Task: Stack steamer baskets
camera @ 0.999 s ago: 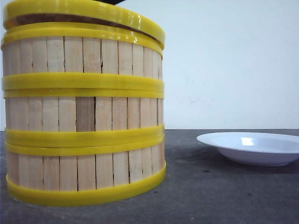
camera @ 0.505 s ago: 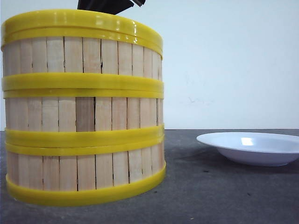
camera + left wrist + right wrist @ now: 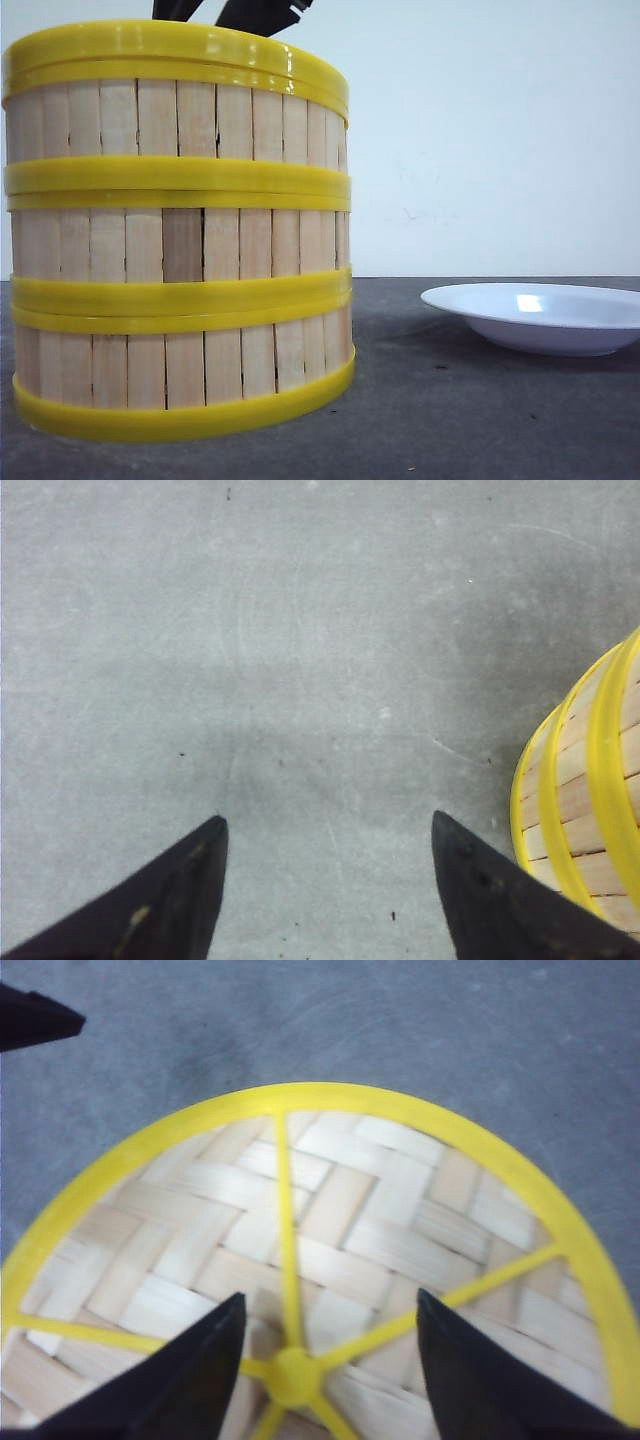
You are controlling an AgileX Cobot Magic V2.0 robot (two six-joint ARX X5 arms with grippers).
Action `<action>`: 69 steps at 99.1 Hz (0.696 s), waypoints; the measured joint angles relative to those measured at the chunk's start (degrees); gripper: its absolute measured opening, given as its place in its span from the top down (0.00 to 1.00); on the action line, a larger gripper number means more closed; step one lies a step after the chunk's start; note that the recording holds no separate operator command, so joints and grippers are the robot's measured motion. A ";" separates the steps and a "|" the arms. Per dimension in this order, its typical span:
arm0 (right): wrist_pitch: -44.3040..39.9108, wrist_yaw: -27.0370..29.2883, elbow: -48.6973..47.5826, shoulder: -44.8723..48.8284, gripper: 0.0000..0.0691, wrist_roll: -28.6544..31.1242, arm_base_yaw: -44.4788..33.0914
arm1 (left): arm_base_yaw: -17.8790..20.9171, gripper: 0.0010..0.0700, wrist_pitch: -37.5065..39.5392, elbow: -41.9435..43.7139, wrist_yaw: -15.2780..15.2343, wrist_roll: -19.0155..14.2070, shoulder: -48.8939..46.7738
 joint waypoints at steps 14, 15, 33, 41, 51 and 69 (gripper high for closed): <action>-1.38 -0.02 0.04 -5.68 0.49 0.02 -3.61 | 0.00 0.45 0.00 0.00 0.00 0.11 0.00; -1.49 -0.02 0.04 -5.95 0.49 0.00 -3.78 | 0.00 0.45 0.00 0.00 0.00 0.11 0.00; -9.09 -0.07 0.85 -15.78 0.48 0.02 -13.66 | 0.00 0.45 -0.02 0.00 0.00 0.11 0.00; -9.42 -0.24 -2.12 -19.52 0.48 0.02 -19.04 | 0.00 0.45 -0.02 0.00 0.00 0.11 0.00; -8.74 -0.26 -9.70 -24.61 0.48 0.07 -25.38 | 0.00 0.45 -0.04 0.00 0.00 0.11 0.00; -3.65 -0.35 -27.58 -36.24 0.48 1.75 -36.28 | 0.00 0.45 -0.04 0.00 0.00 0.11 0.00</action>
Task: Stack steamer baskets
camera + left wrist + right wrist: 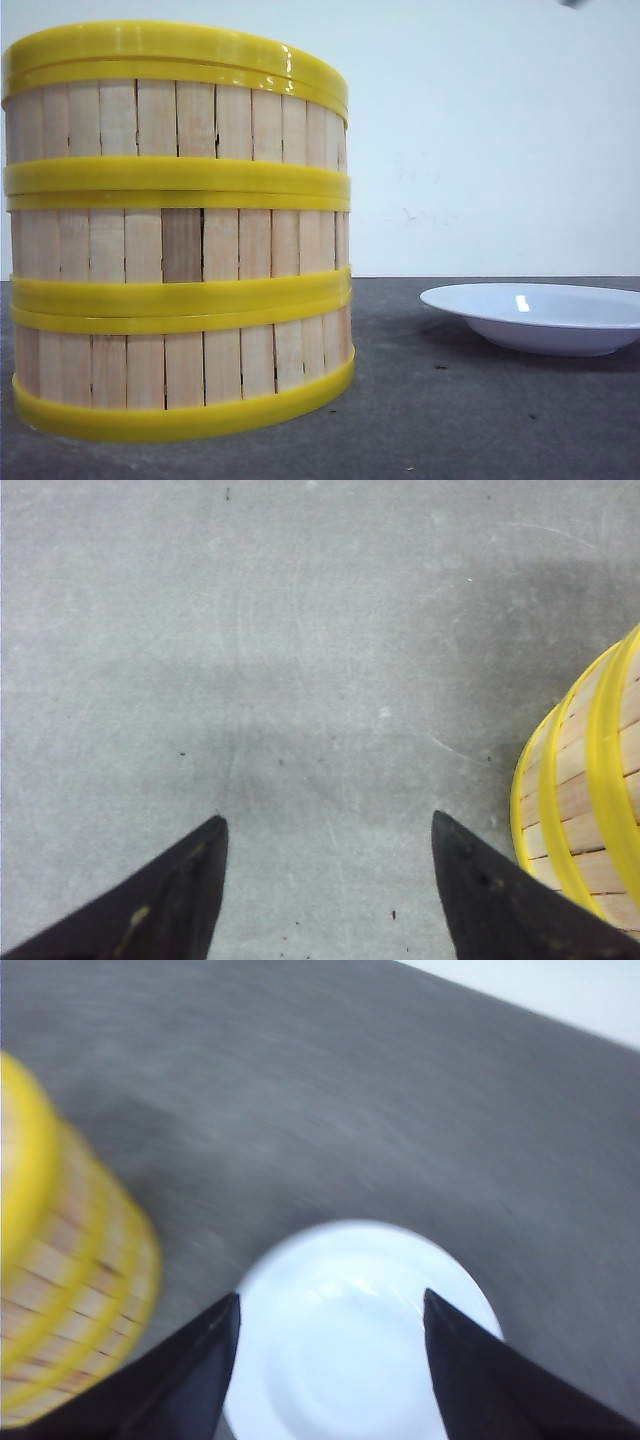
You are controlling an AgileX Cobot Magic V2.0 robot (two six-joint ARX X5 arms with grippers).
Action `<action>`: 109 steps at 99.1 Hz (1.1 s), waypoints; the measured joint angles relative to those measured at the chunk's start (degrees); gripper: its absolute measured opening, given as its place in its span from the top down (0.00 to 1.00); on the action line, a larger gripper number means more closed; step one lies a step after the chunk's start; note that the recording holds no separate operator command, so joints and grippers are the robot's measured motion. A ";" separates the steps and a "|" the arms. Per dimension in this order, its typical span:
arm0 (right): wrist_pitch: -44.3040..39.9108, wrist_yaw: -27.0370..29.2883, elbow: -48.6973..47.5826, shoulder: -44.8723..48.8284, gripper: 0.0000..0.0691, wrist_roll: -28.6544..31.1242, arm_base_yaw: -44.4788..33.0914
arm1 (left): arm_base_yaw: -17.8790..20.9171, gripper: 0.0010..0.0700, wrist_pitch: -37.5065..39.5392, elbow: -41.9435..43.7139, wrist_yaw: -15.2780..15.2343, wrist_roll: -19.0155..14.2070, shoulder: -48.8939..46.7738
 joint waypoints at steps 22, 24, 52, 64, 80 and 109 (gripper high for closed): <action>1.09 0.00 -18.32 -12.48 0.48 2.91 -7.23 | 0.00 0.45 0.00 0.00 0.00 0.00 0.00; 1.05 0.00 -19.47 -13.22 0.48 3.19 -7.23 | 0.00 0.45 0.00 0.00 0.00 0.00 0.00; 0.98 0.24 -25.73 -17.18 0.48 4.48 -7.17 | 0.00 0.45 -0.09 0.00 0.00 -0.42 0.00; 1.70 0.35 -25.73 -17.14 0.53 5.25 -7.17 | 0.00 0.57 -0.92 0.00 0.02 -0.48 0.00; 3.28 0.37 -25.73 -17.14 0.93 5.35 -7.15 | 0.00 0.94 -1.40 0.00 0.22 -0.87 0.00; 4.28 0.35 -25.73 -17.14 0.98 5.38 -7.13 | 0.00 0.97 -1.18 0.00 0.22 -1.09 0.00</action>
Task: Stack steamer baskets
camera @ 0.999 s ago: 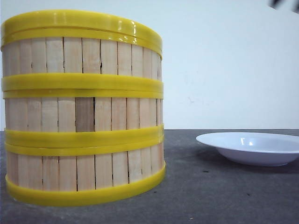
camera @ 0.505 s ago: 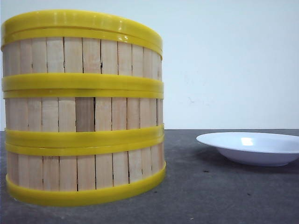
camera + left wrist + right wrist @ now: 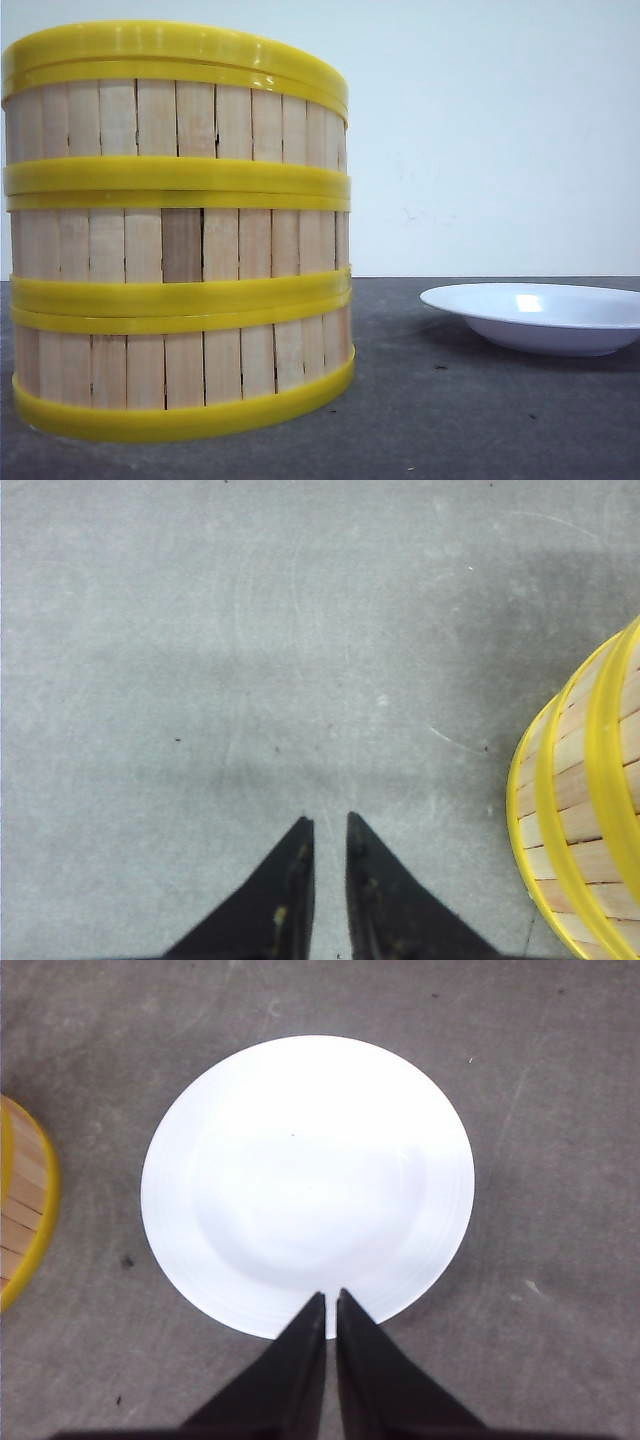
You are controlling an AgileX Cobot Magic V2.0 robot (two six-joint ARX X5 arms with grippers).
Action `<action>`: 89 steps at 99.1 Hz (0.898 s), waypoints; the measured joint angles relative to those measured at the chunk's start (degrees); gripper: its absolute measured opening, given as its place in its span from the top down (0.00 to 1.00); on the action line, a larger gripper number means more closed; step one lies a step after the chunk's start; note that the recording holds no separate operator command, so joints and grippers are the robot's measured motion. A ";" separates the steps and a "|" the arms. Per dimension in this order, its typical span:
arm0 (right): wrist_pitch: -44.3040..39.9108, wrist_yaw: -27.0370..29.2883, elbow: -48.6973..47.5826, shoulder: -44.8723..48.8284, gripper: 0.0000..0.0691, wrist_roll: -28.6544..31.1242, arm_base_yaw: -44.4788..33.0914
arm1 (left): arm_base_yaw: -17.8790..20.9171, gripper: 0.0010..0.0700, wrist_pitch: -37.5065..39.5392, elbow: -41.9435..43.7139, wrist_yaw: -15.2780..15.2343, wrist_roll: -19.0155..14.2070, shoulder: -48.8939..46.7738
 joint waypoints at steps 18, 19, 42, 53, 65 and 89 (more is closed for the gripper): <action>0.00 0.00 0.00 0.00 0.98 0.00 0.00 | 0.00 0.97 0.00 0.00 0.00 0.00 0.00; 0.00 0.00 0.00 0.00 0.98 0.00 0.00 | 0.00 0.97 0.00 0.00 0.00 0.00 0.00; 0.00 0.00 0.00 0.00 0.98 0.00 0.00 | 0.07 0.98 0.00 -0.02 -0.72 0.83 -0.52; 0.00 0.00 0.00 0.00 0.98 0.00 0.00 | 0.63 0.98 3.61 -3.80 -1.33 2.16 -5.66; 0.00 0.00 0.00 0.00 0.98 0.00 0.00 | 0.98 0.98 11.89 -14.95 -1.03 1.33 -14.80; 0.28 0.00 0.00 0.00 0.98 0.00 0.00 | 1.01 0.98 28.57 -40.50 2.49 -1.09 -37.40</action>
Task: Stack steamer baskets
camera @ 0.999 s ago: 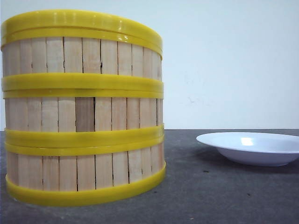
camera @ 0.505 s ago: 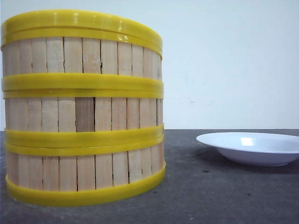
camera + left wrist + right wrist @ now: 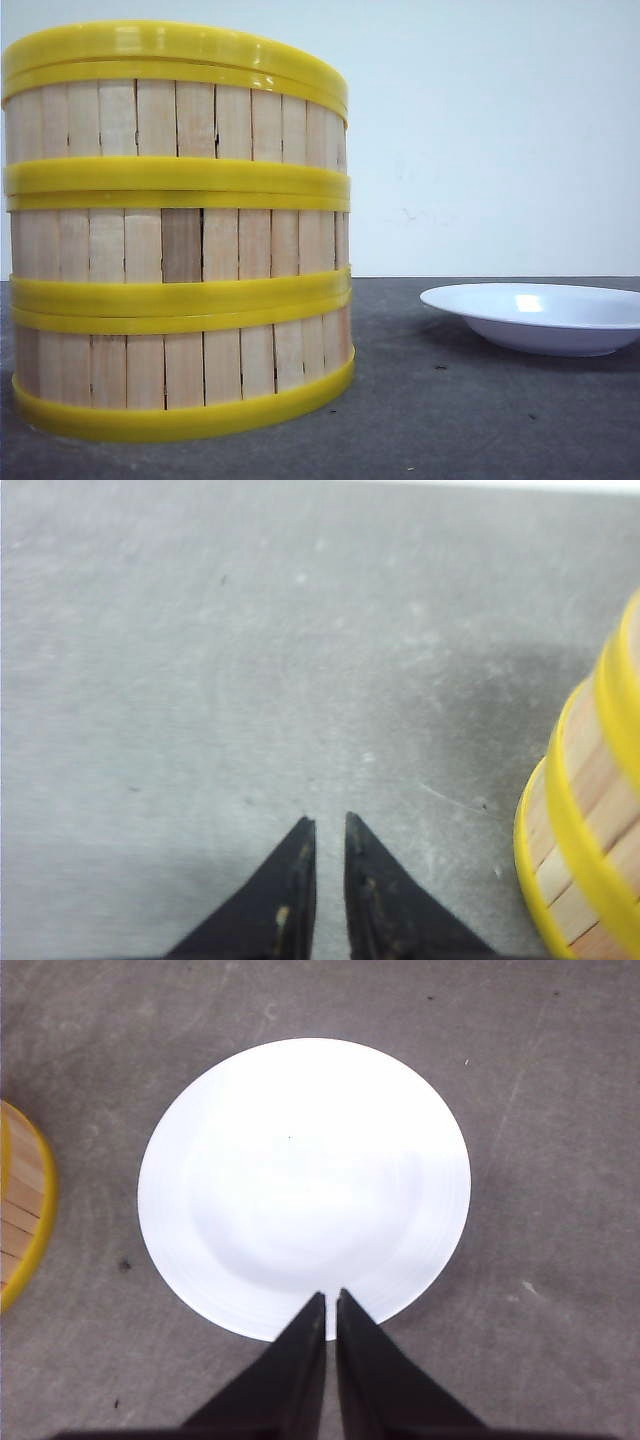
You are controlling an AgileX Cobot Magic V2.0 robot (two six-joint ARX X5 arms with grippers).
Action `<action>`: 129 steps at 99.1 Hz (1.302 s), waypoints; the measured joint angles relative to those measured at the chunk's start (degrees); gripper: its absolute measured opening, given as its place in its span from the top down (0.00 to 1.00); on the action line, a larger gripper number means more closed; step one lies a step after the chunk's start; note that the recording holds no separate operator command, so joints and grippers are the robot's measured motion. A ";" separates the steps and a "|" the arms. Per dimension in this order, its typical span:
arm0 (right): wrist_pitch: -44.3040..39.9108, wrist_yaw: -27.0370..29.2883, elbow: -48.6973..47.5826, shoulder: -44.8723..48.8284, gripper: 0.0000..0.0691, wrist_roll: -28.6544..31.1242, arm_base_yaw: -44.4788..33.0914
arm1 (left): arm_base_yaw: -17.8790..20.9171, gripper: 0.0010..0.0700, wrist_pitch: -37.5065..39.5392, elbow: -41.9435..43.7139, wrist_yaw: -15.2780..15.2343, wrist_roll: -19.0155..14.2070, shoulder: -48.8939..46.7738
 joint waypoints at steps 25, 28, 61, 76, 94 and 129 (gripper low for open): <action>0.09 0.00 -0.02 0.00 0.98 0.00 0.00 | 0.11 0.98 9.66 -10.45 2.93 -0.50 -9.42; 0.22 0.00 -0.02 0.00 0.98 0.00 0.00 | 0.09 0.98 10.99 -11.06 3.13 -0.35 -9.64; 0.66 0.00 -0.02 0.00 0.98 0.00 0.00 | 0.00 0.98 11.19 -11.10 2.91 -0.13 -10.01; 0.66 0.00 -0.02 0.00 0.98 -0.02 0.00 | 0.00 0.98 11.19 -11.10 2.91 -0.13 -10.01; 0.66 0.00 -0.02 0.00 0.98 0.00 0.00 | 0.00 0.98 11.19 -11.10 2.91 -0.13 -10.01; 23.69 1.73 -17.40 -15.58 0.98 0.02 0.04 | 0.00 0.98 11.19 -11.10 2.91 -0.11 -10.01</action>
